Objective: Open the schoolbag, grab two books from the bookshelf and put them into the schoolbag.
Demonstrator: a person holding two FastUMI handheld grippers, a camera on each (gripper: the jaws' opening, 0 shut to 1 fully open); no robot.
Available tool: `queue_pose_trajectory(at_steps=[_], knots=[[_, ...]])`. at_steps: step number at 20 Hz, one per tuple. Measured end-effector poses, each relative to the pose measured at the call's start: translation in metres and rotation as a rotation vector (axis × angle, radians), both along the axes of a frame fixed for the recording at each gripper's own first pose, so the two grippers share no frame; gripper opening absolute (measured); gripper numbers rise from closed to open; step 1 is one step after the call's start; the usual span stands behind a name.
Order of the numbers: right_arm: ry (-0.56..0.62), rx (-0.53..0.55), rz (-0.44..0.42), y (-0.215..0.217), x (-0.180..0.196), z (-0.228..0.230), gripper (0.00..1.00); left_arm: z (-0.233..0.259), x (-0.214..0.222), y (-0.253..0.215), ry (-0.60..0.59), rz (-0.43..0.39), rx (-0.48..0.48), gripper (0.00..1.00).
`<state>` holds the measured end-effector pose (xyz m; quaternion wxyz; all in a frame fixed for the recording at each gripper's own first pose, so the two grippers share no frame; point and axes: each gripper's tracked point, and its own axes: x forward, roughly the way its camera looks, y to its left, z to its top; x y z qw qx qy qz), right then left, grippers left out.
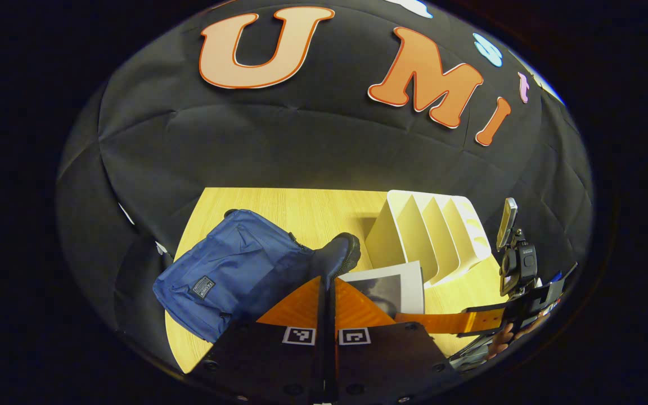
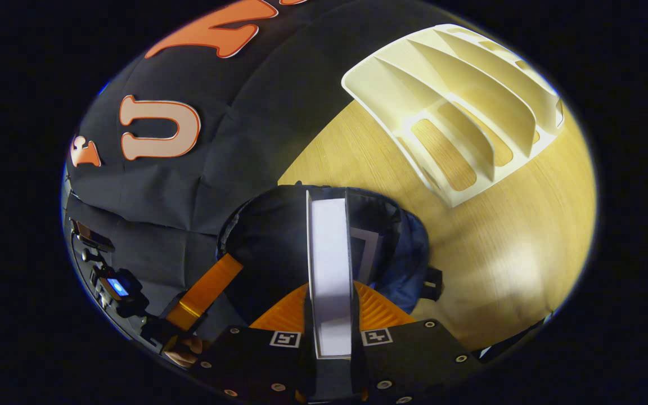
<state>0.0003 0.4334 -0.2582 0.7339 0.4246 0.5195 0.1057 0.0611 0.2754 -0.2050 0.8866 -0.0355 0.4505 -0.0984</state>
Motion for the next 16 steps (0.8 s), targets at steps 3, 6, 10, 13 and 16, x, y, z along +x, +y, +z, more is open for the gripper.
queue_pose_trajectory(at_steps=[3, 6, 10, 13, 16], knots=[[-0.002, 0.044, -0.030, 0.017, 0.012, -0.009, 0.24, 0.006, -0.002, -0.004, -0.020, -0.028, 0.004, 0.01], [-0.001, 0.083, -0.038, 0.026, 0.011, -0.014, 0.24, 0.006, -0.004, -0.011, -0.020, -0.059, 0.009, 0.01], [-0.009, 0.096, -0.027, 0.044, 0.012, -0.023, 0.27, 0.008, -0.004, -0.024, -0.032, -0.114, 0.019, 0.01], [-0.021, 0.093, -0.020, 0.060, 0.014, -0.032, 0.29, 0.004, -0.008, -0.033, -0.021, -0.131, 0.003, 0.01], [-0.009, 0.096, -0.007, 0.073, 0.018, -0.041, 0.30, 0.007, -0.014, -0.032, -0.022, -0.155, 0.031, 0.01]])
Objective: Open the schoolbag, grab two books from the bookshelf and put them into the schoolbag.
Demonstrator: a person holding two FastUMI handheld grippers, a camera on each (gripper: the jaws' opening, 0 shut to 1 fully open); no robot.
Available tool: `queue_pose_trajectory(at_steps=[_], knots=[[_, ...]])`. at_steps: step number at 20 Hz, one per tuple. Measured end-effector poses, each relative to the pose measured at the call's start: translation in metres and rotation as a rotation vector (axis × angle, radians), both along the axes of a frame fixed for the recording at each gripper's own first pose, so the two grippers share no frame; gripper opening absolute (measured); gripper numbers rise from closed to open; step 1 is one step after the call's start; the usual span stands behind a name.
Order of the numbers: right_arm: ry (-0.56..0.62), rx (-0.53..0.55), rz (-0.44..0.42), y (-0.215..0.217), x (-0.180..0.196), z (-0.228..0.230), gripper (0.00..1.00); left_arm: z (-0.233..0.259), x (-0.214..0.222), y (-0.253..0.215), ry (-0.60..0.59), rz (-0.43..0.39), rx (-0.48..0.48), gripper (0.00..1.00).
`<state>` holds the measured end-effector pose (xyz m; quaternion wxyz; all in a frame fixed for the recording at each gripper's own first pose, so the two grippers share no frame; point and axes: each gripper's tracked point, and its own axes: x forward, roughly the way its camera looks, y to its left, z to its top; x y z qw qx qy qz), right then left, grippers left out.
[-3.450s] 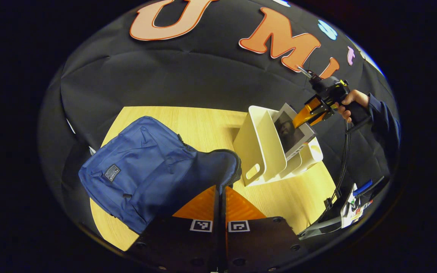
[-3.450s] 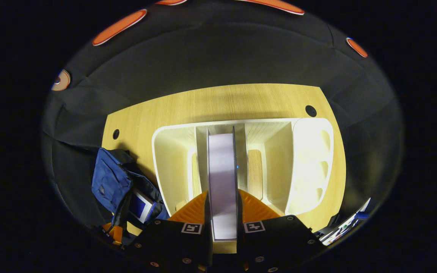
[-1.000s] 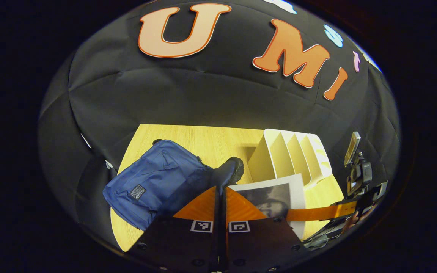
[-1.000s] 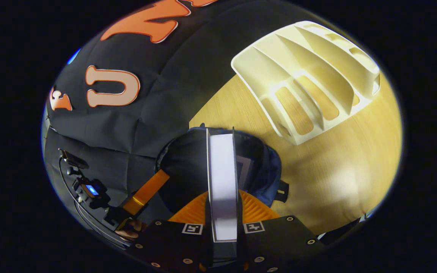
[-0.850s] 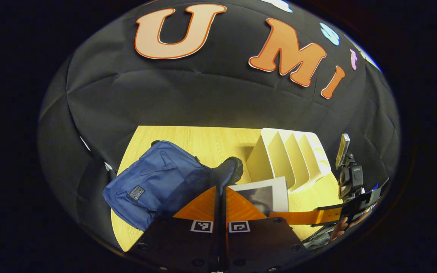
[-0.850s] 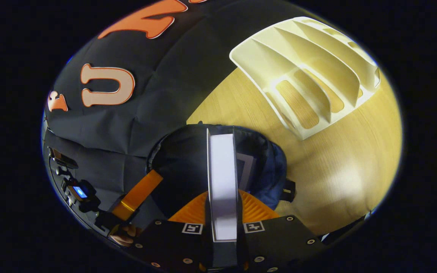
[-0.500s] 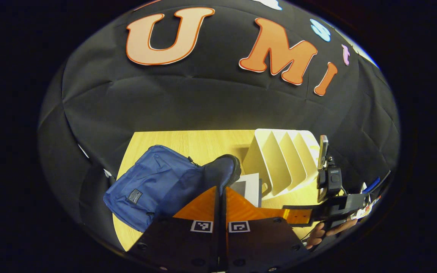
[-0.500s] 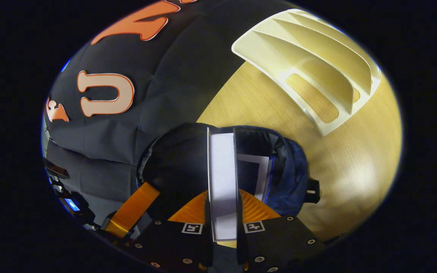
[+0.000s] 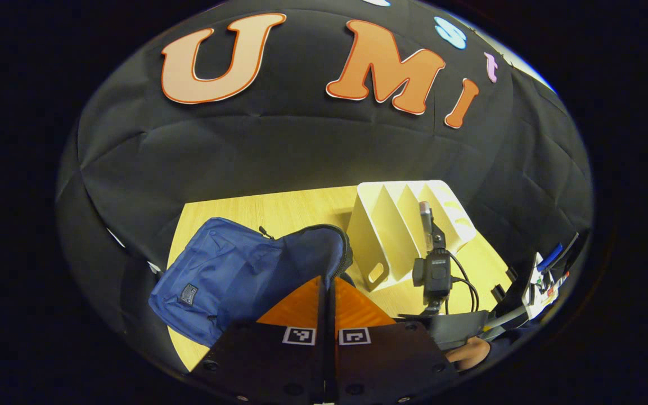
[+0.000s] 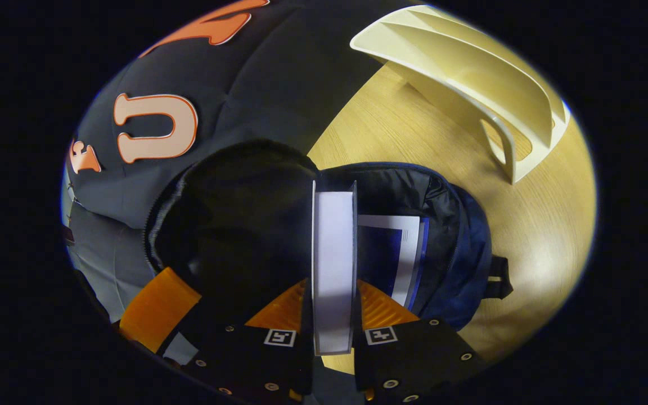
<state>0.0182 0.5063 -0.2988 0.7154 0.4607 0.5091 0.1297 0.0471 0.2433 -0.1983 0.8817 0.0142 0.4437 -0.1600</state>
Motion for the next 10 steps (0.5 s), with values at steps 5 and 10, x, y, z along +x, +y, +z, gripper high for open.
queue_pose_trajectory(at_steps=[5, 10], knots=[[0.114, -0.080, 0.062, -0.004, -0.012, -0.021, 0.36, -0.007, 0.001, 0.010, 0.015, 0.039, 0.004, 0.01], [0.024, -0.168, 0.114, -0.036, -0.007, -0.006, 0.82, -0.011, 0.000, 0.026, 0.017, 0.088, 0.004, 0.01]])
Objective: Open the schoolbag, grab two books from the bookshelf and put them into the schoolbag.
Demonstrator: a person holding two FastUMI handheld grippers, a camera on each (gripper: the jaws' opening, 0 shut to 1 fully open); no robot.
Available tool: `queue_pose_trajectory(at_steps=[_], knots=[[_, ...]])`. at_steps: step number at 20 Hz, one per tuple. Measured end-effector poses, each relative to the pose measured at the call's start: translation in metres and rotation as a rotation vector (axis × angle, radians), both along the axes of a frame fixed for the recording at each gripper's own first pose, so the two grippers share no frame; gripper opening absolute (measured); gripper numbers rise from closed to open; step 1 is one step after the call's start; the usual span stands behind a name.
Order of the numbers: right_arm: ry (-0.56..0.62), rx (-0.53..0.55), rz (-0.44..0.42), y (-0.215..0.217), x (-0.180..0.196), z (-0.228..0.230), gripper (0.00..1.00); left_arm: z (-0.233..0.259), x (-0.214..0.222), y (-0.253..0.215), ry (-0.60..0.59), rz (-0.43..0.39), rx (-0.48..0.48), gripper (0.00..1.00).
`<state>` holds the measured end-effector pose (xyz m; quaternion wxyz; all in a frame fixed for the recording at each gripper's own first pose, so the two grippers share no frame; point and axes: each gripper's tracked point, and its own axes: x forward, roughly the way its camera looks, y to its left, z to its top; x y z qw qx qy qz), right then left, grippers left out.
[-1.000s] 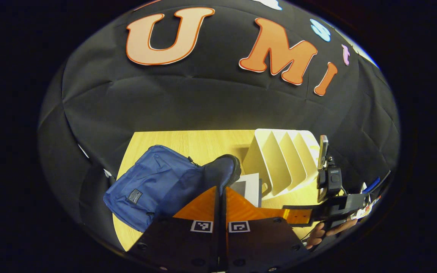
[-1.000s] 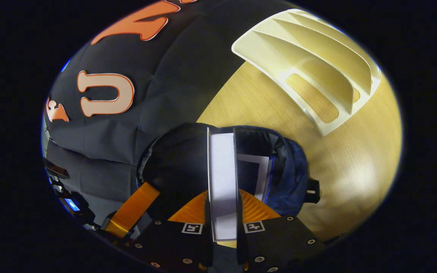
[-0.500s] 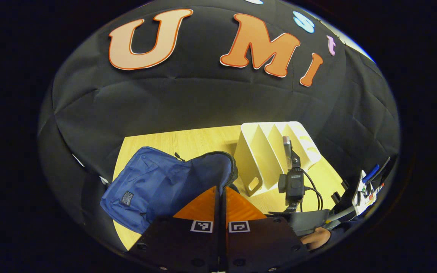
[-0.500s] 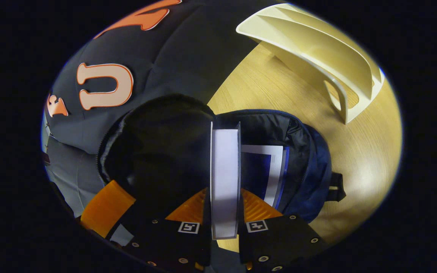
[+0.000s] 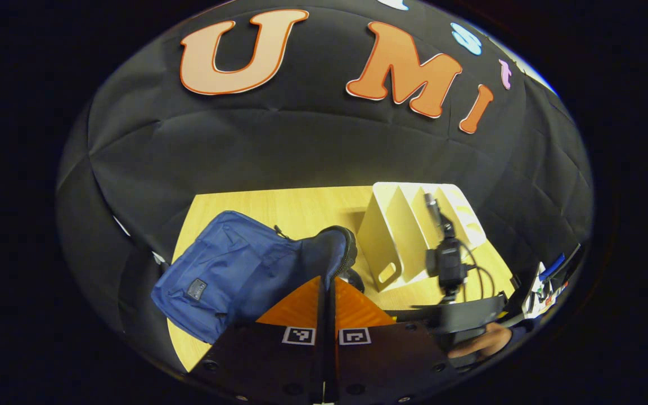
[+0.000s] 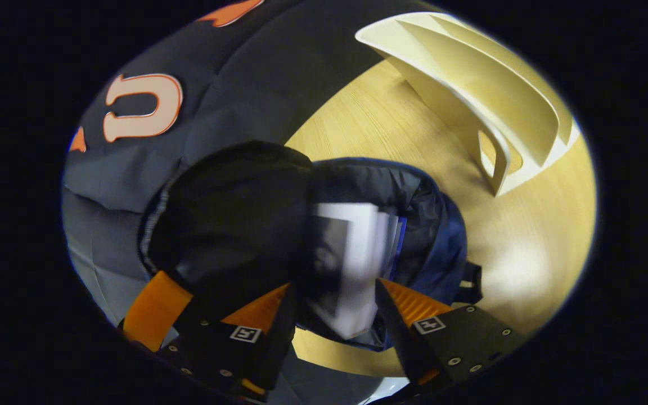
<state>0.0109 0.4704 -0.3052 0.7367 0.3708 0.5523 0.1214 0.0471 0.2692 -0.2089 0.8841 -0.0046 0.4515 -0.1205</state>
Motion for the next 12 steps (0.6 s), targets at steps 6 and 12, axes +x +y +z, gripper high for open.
queue_pose_trajectory(at_steps=[6, 12], knots=[[-0.191, -0.153, 0.008, -0.063, 0.021, 0.040, 0.97, -0.020, -0.008, -0.012, 0.026, -0.004, 0.015, 0.03], [-0.371, -0.404, -0.058, -0.176, 0.045, 0.069, 0.97, -0.024, -0.026, -0.035, 0.034, 0.010, 0.048, 0.18]])
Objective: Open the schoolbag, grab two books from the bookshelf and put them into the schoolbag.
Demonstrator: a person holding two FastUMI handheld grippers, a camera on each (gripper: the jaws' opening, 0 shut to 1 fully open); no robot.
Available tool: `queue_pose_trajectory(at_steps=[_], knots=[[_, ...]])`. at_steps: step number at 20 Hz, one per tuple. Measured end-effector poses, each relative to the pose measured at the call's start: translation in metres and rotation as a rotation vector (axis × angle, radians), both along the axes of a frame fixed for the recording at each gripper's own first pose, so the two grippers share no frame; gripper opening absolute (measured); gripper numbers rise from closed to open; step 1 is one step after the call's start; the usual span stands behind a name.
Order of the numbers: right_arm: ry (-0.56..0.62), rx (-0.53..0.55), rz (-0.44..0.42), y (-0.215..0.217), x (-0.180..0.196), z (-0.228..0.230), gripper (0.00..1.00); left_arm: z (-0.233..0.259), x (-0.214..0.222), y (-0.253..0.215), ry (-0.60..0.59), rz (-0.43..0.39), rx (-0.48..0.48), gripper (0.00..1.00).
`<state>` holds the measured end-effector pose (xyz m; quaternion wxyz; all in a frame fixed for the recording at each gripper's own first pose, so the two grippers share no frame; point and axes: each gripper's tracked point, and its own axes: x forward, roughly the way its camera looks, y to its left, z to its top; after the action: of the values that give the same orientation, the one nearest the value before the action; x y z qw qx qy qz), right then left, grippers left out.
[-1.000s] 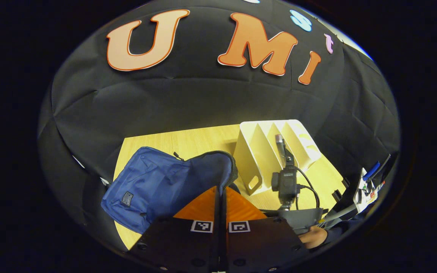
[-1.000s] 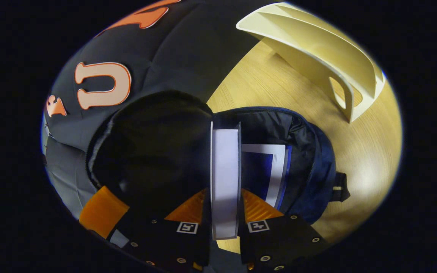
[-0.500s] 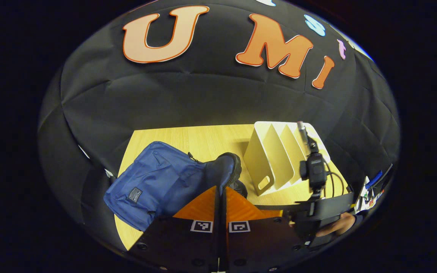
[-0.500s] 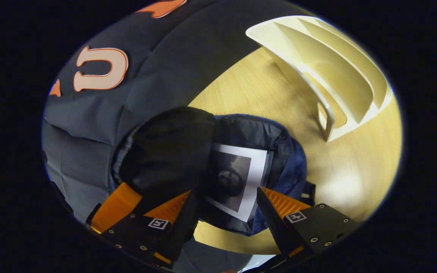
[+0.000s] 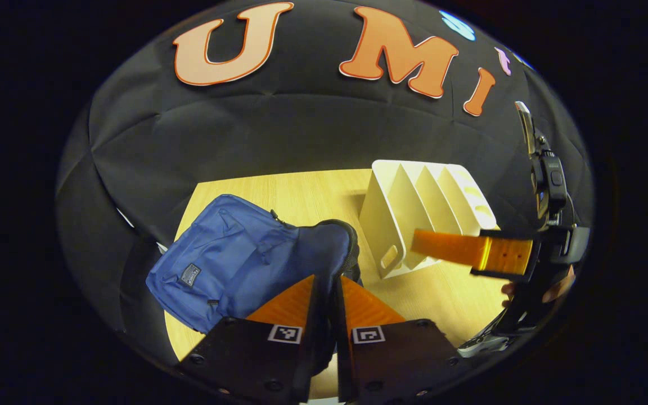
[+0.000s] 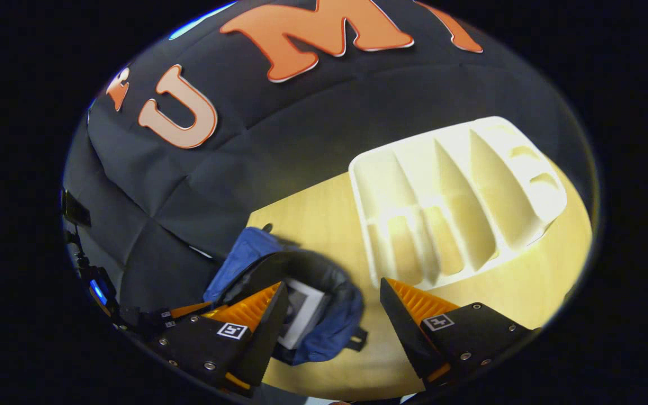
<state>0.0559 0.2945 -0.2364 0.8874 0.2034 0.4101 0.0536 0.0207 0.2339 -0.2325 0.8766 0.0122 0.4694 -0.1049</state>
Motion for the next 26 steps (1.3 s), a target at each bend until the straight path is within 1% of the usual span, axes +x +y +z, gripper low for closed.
queue_pose_trajectory(at_steps=[1, 2, 3, 4, 5, 6, 7, 8, 10, 13, 16, 18, 20, 21, 23, 24, 25, 26], knots=[[-0.017, -0.031, -0.016, -0.018, 0.005, 0.002, 0.97, 0.000, -0.003, -0.004, -0.002, 0.015, -0.003, 0.27], [-0.032, -0.056, -0.027, -0.034, 0.005, 0.005, 0.97, 0.000, -0.006, -0.008, 0.003, 0.033, -0.009, 0.32], [-0.045, -0.081, -0.036, -0.048, 0.006, 0.009, 0.97, 0.001, -0.008, -0.011, 0.002, 0.050, -0.008, 0.42], [-0.049, -0.109, -0.044, -0.063, 0.006, 0.010, 0.97, 0.002, -0.008, -0.017, -0.001, 0.060, -0.020, 0.49], [-0.050, -0.144, -0.053, -0.078, 0.006, 0.009, 0.97, 0.005, -0.007, -0.023, -0.009, 0.073, -0.024, 0.62], [-0.062, -0.161, -0.050, -0.088, 0.005, 0.012, 0.97, 0.009, -0.008, -0.030, -0.019, 0.082, -0.027, 0.67], [-0.079, -0.182, -0.050, -0.098, 0.005, 0.016, 0.97, 0.009, -0.003, -0.037, -0.033, 0.091, -0.025, 0.85], [-0.097, -0.199, -0.050, -0.109, 0.005, 0.021, 0.97, 0.014, -0.004, -0.045, -0.043, 0.097, -0.029, 0.91], [-0.150, -0.226, -0.053, -0.128, 0.008, 0.039, 0.97, 0.024, 0.003, -0.063, -0.083, 0.117, -0.037, 0.95], [-0.247, -0.281, -0.067, -0.155, 0.014, 0.069, 0.97, 0.052, 0.019, -0.095, -0.196, 0.138, -0.053, 0.98], [-0.314, -0.317, -0.070, -0.172, 0.014, 0.092, 0.97, 0.084, 0.029, -0.121, -0.325, 0.163, -0.035, 0.97], [-0.366, -0.343, -0.071, -0.184, 0.011, 0.111, 0.97, 0.102, 0.031, -0.139, -0.397, 0.161, -0.023, 0.97], [-0.423, -0.369, -0.071, -0.195, 0.010, 0.133, 0.97, 0.121, 0.035, -0.147, -0.466, 0.161, -0.004, 0.97], [-0.456, -0.377, -0.077, -0.200, 0.009, 0.147, 0.97, 0.134, 0.039, -0.148, -0.513, 0.180, 0.005, 0.99], [-0.518, -0.377, -0.098, -0.207, 0.009, 0.167, 0.97, 0.161, 0.045, -0.152, -0.605, 0.197, -0.019, 0.96], [-0.559, -0.365, -0.123, -0.212, 0.008, 0.180, 1.00, 0.176, 0.050, -0.156, -0.662, 0.197, -0.032, 0.96], [-0.590, -0.354, -0.147, -0.216, 0.008, 0.189, 0.97, 0.185, 0.046, -0.159, -0.674, 0.194, -0.024, 0.95], [-0.622, -0.353, -0.164, -0.218, 0.008, 0.197, 0.96, 0.189, 0.045, -0.159, -0.697, 0.192, -0.009, 0.95]])
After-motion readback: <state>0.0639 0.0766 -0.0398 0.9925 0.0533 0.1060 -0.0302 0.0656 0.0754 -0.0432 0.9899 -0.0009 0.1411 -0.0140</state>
